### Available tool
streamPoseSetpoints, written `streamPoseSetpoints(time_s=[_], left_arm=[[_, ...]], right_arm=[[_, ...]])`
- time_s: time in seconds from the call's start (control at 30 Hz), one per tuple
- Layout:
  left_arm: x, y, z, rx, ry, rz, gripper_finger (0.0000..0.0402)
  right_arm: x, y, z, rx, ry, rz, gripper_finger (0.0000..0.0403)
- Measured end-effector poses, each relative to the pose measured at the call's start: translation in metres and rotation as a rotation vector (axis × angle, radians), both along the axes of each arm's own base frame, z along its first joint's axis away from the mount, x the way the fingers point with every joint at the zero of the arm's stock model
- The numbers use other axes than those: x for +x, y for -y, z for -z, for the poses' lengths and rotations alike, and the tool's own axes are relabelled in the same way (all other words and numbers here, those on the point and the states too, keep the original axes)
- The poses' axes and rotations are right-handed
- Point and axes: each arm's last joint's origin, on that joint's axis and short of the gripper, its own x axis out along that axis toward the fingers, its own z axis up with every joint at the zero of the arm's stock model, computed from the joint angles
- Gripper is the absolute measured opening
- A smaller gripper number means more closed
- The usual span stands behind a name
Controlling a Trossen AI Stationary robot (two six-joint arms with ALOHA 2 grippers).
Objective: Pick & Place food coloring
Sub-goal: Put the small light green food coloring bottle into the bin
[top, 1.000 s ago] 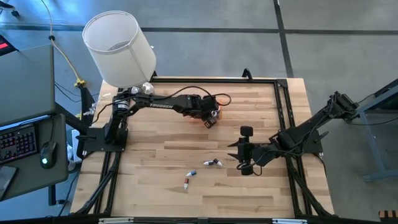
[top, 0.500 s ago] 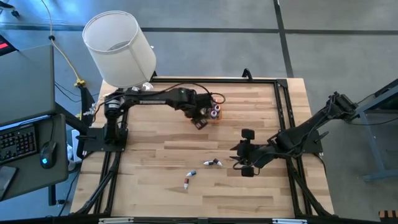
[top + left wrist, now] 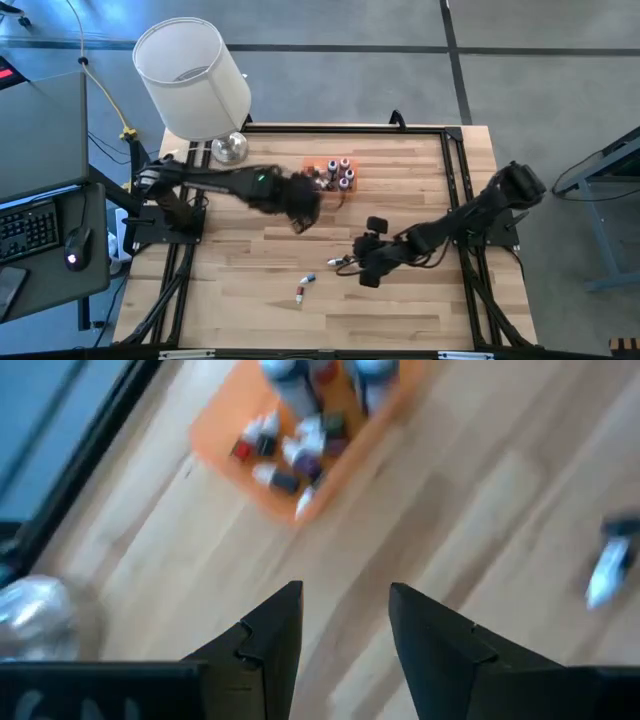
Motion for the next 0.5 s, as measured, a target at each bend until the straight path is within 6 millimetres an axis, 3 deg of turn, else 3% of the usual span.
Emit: streamPoseSetpoints(time_s=[0.27,0.4,0.5], left_arm=[[-0.025,0.078,-0.007,0.106,0.073,0.162,0.0147],[-0.035,0.103,0.001,0.154,0.107,0.18,0.0147],[-0.041,0.111,0.008,0.207,0.146,0.14,0.0147]], right_arm=[[0.009,-0.002,0.027,0.085,-0.041,0.129,0.0134],[0.012,-0.008,0.04,0.118,-0.043,0.163,0.0134],[0.016,-0.012,0.052,0.128,-0.041,0.167,0.0133]])
